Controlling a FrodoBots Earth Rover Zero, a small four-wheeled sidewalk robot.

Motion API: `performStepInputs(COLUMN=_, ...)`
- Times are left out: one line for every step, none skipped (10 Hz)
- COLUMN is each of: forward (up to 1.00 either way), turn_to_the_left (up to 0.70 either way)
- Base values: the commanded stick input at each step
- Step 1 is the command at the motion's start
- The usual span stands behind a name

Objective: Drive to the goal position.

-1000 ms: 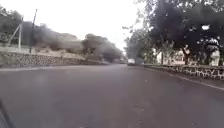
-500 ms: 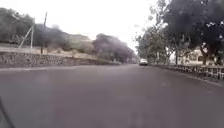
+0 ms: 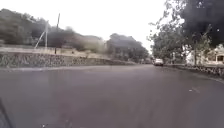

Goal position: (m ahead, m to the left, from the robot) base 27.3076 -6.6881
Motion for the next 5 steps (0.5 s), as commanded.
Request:
performStepInputs(forward=1.0, turn_to_the_left=-0.03)
performStepInputs(forward=1.0, turn_to_the_left=-0.38)
performStepInputs(forward=1.0, turn_to_the_left=-0.39)
performStepInputs(forward=1.0, turn_to_the_left=0.0)
performStepInputs(forward=1.0, turn_to_the_left=0.0)
